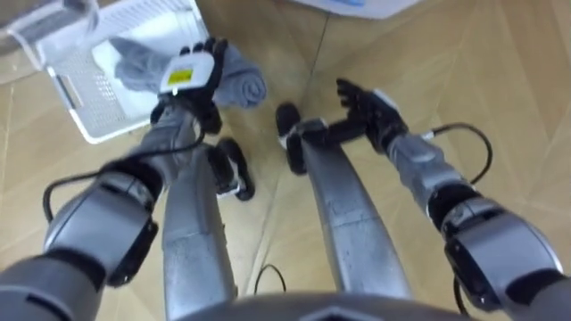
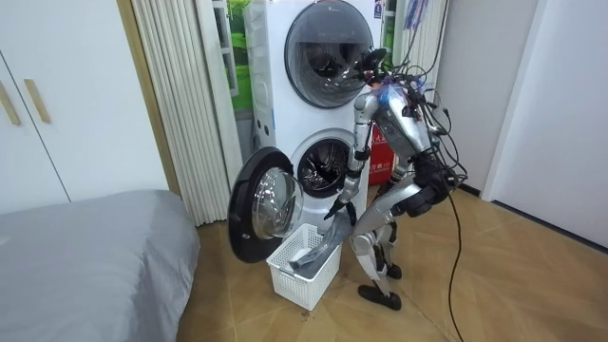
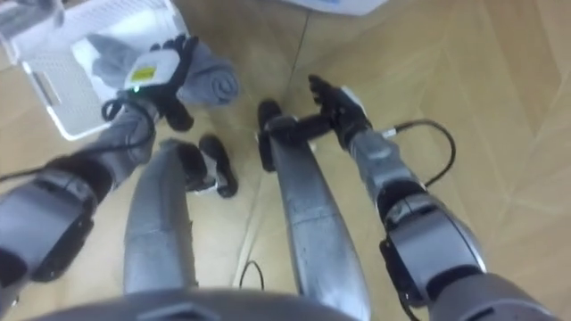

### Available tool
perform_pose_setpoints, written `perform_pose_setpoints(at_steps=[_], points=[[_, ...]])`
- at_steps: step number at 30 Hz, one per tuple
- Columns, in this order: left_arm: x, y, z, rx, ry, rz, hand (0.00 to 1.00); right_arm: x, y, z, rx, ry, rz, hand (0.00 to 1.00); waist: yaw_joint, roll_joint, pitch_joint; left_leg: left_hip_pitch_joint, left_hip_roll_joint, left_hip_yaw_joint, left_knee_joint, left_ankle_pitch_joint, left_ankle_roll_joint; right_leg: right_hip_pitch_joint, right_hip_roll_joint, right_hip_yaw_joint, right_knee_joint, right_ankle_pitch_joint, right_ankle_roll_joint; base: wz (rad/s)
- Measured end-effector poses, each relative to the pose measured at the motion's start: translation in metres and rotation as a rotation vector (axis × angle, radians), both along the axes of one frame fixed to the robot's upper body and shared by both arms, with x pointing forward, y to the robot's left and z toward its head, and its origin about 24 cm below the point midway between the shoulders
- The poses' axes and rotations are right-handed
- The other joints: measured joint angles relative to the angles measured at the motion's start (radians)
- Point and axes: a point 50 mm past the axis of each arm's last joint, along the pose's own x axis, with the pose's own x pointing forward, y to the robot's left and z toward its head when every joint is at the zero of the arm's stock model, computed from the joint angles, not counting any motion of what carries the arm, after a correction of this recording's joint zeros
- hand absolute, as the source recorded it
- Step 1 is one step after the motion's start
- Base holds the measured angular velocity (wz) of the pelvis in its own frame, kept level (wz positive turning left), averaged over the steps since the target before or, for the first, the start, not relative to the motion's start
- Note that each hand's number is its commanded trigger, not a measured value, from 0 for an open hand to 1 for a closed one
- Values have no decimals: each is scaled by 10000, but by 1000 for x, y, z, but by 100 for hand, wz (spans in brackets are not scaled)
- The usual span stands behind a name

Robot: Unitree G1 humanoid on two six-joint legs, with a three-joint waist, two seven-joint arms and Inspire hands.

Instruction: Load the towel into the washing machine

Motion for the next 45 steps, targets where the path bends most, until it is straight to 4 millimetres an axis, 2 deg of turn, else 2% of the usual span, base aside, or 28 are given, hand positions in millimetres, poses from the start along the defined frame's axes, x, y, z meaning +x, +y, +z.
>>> perform_pose_setpoints(at_steps=[2,5,11,12,13,15,20,25,31,34,39,43,45], points=[[2,0,3,91,-241,-104,0,3,6,4,278,-193,53,0,-161,-38,25,-260,95,-8,347,-177,38,-269,21,-64,337,-131,-24,0],[4,1,6,232,-473,-263,0,5,8,6,521,-298,6,0,-223,-119,74,-456,188,-76,657,-347,28,-466,44,-164,607,-271,-80,0],[4,13,9,699,-762,-283,0,8,15,12,693,-590,242,0,-425,-158,92,-819,258,-240,958,-500,-29,-754,67,-350,806,-400,-128,-3],[4,13,9,734,-766,-300,3,8,15,12,737,-582,203,0,-431,-163,89,-837,257,-253,960,-502,-29,-768,66,-360,801,-406,-129,0],[4,13,9,741,-788,-288,15,8,15,12,809,-575,149,0,-433,-184,90,-861,254,-264,961,-508,-32,-791,60,-375,803,-423,-132,0],[4,14,9,743,-816,-265,100,9,15,13,792,-600,213,0,-443,-193,89,-939,245,-302,974,-511,-33,-848,48,-408,803,-440,-134,0],[4,14,9,749,-807,-253,100,11,18,16,826,-743,345,0,-478,-313,77,-1123,252,-447,1113,-570,-61,-946,52,-532,863,-507,-155,0],[2,21,8,923,-597,-169,100,11,23,18,891,-788,743,0,-663,-639,67,-1162,266,-523,1409,-721,-37,-996,0,-636,1179,-679,-206,0],[2,29,7,1130,-150,-130,100,12,26,19,895,-796,915,0,-741,-688,61,-1213,219,-593,1554,-764,-25,-997,-78,-745,1249,-694,-204,-1],[0,27,3,1141,284,-249,100,11,25,17,1031,-703,797,0,-860,-697,56,-1203,60,-614,1612,-780,-5,-991,-184,-745,1375,-757,-163,7],[-10,28,-9,1151,939,-311,100,6,22,11,1192,-440,559,0,-866,-725,37,-988,45,-612,1606,-783,8,-780,-236,-765,1365,-767,-144,1],[-23,31,-22,1129,1482,-259,100,-5,19,1,1291,-68,322,0,-843,-764,8,-480,50,-566,1414,-782,9,-278,-236,-767,1181,-766,-143,0],[-32,31,-31,1080,1786,-224,100,-17,14,-11,1376,425,-39,0,-800,-797,-39,40,57,-514,1069,-760,5,224,-248,-749,880,-755,-145,0]])
